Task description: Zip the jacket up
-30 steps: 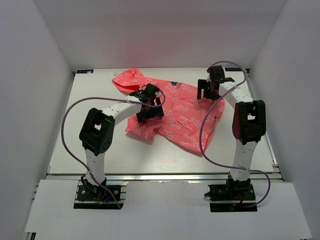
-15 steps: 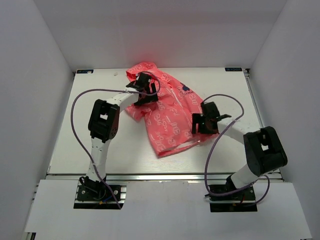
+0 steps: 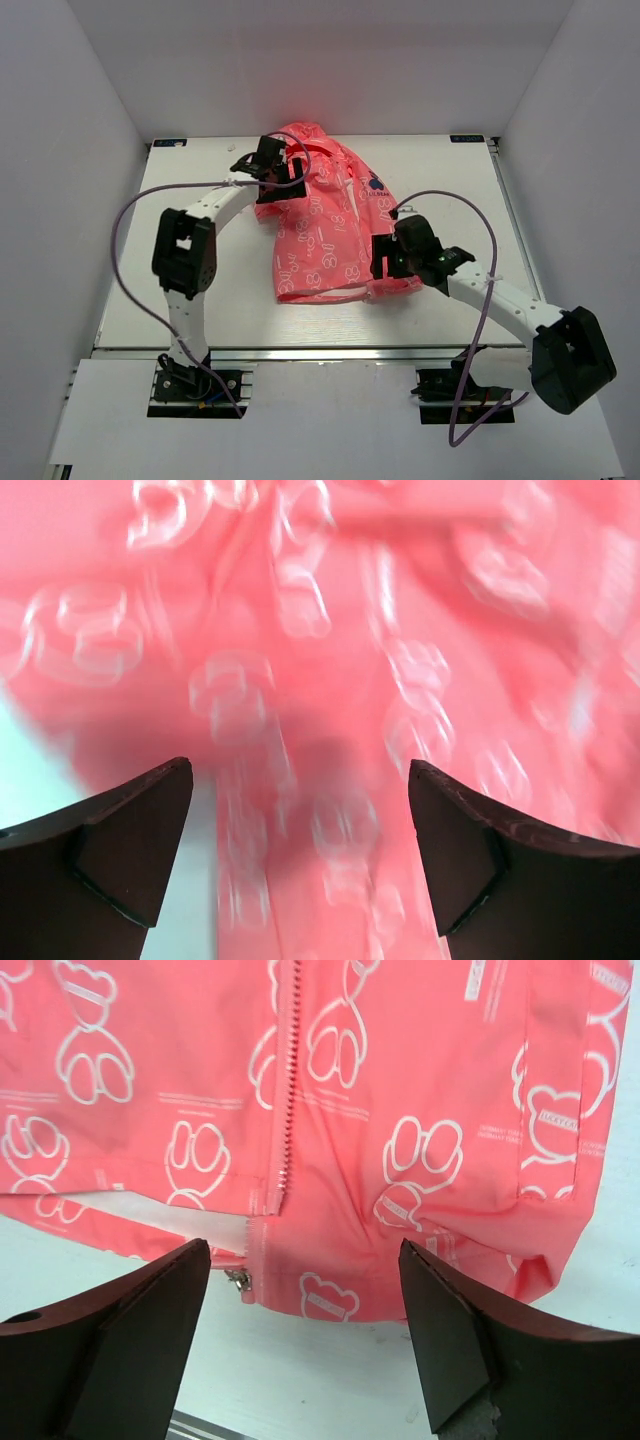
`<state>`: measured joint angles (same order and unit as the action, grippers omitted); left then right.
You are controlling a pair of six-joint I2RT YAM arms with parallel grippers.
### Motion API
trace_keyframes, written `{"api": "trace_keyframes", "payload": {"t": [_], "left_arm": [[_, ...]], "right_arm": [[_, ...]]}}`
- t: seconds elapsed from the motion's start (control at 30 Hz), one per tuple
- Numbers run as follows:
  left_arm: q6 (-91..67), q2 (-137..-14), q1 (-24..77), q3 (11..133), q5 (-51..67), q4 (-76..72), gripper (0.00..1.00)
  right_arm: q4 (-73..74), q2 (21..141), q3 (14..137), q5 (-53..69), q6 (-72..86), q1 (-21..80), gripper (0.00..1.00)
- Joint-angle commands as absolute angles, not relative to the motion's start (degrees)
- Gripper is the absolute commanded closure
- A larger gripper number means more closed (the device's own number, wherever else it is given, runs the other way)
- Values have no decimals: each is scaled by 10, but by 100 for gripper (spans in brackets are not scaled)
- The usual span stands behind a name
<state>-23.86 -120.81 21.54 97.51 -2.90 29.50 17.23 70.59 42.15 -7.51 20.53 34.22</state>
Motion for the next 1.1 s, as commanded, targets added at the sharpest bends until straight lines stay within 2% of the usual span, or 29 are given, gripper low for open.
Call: {"api": "trace_keyframes", "payload": {"t": [0.0, 0.17, 0.27, 0.53, 0.63, 0.67, 0.77, 0.87, 1.07], "left_arm": [[-256, -1076, 240, 909, -2, 319, 2], [-287, -992, 304, 808, 9, 342, 2], [-315, -951, 315, 704, 89, 278, 2], [-349, -959, 325, 587, 78, 243, 2], [-361, -977, 325, 575, 19, 279, 2], [-363, -982, 325, 572, 8, 290, 2], [-370, -998, 323, 563, -50, 315, 2], [-384, -1008, 320, 553, -96, 334, 2], [-391, -995, 274, 533, -109, 338, 2]], "right_arm": [[189, 693, 438, -69, 175, 345, 19], [190, 710, 437, -58, 158, 379, 22], [199, 742, 439, -83, 163, 402, 23], [207, 806, 432, -132, 206, 414, 30], [207, 810, 417, -156, 228, 414, 61], [214, 810, 414, -165, 235, 414, 77], [235, 800, 408, -191, 251, 414, 94], [251, 774, 405, -186, 249, 414, 94], [293, 689, 390, -144, 249, 413, 95]]}}
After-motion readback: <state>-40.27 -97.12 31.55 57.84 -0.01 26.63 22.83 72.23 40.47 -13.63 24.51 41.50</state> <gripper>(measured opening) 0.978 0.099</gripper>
